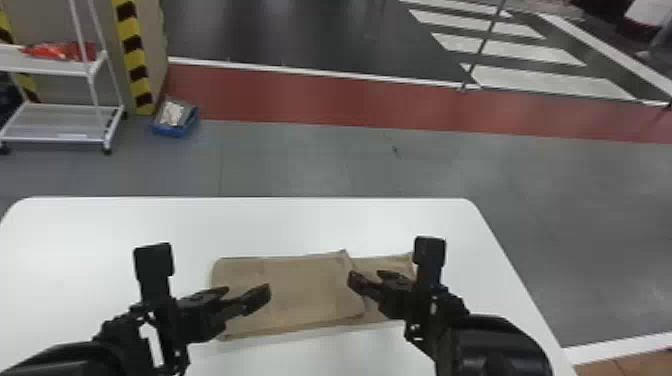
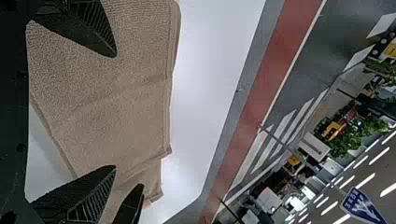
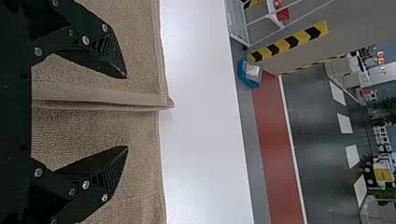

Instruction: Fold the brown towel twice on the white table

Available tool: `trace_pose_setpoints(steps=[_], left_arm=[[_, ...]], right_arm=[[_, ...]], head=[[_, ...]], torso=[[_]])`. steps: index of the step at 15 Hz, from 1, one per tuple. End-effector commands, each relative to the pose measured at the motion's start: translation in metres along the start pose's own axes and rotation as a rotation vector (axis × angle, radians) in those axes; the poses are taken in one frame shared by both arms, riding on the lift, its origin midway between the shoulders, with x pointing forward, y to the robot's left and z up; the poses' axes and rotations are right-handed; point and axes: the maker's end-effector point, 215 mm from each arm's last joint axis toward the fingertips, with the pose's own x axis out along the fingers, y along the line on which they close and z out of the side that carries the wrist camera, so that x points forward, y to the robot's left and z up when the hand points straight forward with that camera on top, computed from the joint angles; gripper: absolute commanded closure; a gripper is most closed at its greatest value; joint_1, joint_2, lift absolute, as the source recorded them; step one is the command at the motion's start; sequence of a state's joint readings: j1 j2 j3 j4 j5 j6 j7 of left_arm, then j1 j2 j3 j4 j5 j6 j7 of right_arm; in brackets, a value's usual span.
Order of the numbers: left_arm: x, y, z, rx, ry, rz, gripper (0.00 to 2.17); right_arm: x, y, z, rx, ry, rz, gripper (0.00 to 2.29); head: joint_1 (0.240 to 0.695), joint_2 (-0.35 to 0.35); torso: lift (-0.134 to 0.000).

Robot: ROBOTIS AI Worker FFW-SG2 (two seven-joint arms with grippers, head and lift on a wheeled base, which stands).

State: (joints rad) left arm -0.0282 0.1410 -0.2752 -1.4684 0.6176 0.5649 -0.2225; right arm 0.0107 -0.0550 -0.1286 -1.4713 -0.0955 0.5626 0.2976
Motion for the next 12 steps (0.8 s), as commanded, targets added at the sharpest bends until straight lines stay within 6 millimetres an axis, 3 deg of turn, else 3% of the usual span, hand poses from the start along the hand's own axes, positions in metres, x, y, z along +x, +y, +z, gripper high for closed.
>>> trace_pose_setpoints(steps=[1, 6, 12], left_arm=[[0.0, 0.0, 0.0, 0.002, -0.001, -0.001, 0.04], [-0.002, -0.002, 0.004, 0.018, -0.039, -0.018, 0.04], [-0.002, -0.006, 0.007, 0.021, -0.045, -0.025, 0.04]], right_arm=[[0.006, -0.002, -0.001, 0.007, 0.017, -0.001, 0.41], [0.024, -0.001, 0.003, 0.024, 0.035, 0.031, 0.51], [0.025, 0.004, -0.007, 0.037, 0.078, 0.047, 0.59]], head=[[0.695, -0.235], [0.695, -0.233], [0.695, -0.221]], torso=[[0.0], [0.0], [0.0]])
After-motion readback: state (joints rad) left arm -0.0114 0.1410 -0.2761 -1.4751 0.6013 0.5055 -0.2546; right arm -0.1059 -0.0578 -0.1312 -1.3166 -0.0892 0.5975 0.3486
